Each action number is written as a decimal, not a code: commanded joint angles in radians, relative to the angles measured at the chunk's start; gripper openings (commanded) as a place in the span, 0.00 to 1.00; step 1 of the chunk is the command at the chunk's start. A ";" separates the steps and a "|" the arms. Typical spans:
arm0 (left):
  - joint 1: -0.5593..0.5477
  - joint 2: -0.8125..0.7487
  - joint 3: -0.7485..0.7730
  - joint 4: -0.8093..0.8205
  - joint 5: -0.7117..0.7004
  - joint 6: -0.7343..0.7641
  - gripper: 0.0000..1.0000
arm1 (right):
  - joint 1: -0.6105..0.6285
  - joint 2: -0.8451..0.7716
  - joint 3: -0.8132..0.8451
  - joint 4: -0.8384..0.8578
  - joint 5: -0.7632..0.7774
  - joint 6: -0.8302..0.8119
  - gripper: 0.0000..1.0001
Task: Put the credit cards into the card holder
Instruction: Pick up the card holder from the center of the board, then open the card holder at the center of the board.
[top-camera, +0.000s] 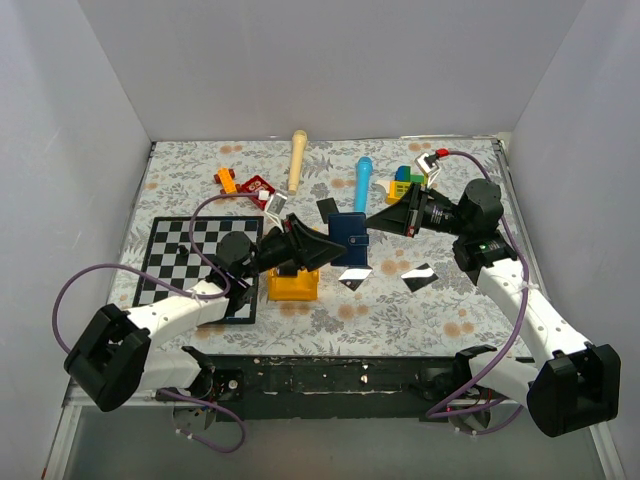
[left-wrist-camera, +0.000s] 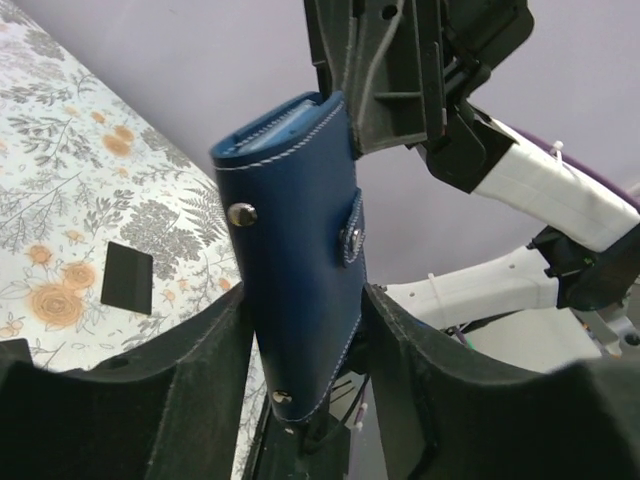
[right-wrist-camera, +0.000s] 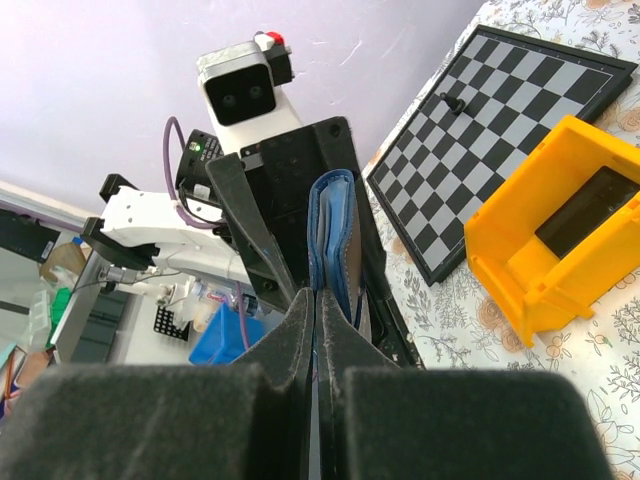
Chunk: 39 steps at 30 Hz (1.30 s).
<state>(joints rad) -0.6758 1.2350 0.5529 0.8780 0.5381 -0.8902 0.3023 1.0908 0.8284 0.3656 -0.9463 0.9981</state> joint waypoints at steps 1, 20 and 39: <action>-0.013 -0.006 0.025 0.062 0.025 -0.010 0.38 | -0.003 -0.014 0.023 0.023 -0.013 -0.015 0.01; -0.131 -0.072 0.291 -0.735 -0.486 0.441 0.00 | 0.076 -0.103 0.143 -0.656 0.466 -0.506 0.65; -0.300 0.024 0.424 -0.922 -0.773 0.508 0.00 | 0.227 -0.071 0.084 -0.570 0.639 -0.411 0.63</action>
<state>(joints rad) -0.9520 1.2728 0.9340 -0.0380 -0.1867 -0.3962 0.5163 1.0096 0.9203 -0.2623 -0.3454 0.5644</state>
